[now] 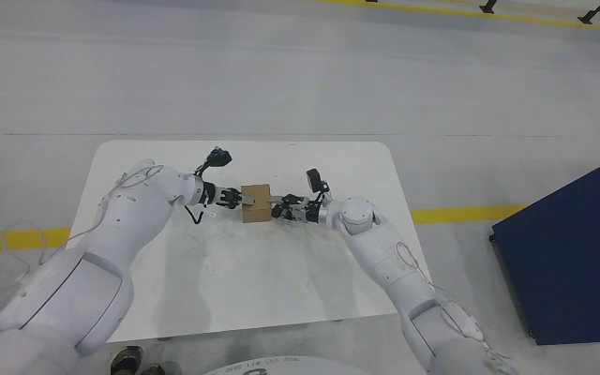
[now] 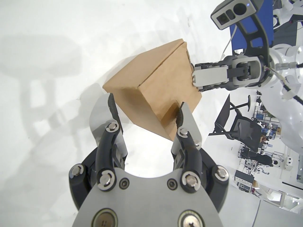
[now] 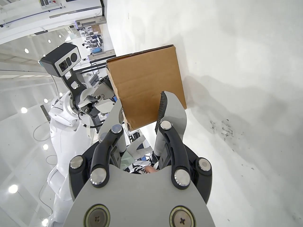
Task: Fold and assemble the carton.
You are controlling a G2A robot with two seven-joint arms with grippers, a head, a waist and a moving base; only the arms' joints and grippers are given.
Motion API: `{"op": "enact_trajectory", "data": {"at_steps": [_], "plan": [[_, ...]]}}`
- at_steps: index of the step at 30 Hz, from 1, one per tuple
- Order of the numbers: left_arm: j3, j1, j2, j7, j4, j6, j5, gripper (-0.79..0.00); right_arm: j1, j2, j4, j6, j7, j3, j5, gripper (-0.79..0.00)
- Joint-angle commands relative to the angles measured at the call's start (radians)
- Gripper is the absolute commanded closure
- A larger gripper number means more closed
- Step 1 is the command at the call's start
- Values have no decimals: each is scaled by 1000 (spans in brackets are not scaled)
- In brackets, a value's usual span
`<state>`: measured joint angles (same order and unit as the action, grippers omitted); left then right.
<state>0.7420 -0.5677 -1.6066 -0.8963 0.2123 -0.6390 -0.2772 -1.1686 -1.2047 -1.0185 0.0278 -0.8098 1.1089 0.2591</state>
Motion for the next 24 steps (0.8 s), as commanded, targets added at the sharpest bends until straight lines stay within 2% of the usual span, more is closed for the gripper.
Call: {"op": "enact_trajectory", "data": {"at_steps": [1,5,7,12,17,24], "plan": [[0,0,0,-1,0,1,-1,-453,-1,0,-4,-2,1,0,-1,-320],[1,0,0,0,0,-1,-4,-459,0,2,-14,-5,-1,7,6,-440],[1,0,0,0,0,-2,-6,-459,5,2,-19,0,-4,9,9,-459],[3,0,0,-1,0,-6,-6,-462,49,-6,3,50,-6,-11,9,-391],[5,0,1,-2,-1,-11,-8,-471,94,-22,51,101,13,-54,-2,-360],[9,-1,2,-4,-2,-17,-7,-486,102,-27,68,109,20,-73,-22,-326]]}}
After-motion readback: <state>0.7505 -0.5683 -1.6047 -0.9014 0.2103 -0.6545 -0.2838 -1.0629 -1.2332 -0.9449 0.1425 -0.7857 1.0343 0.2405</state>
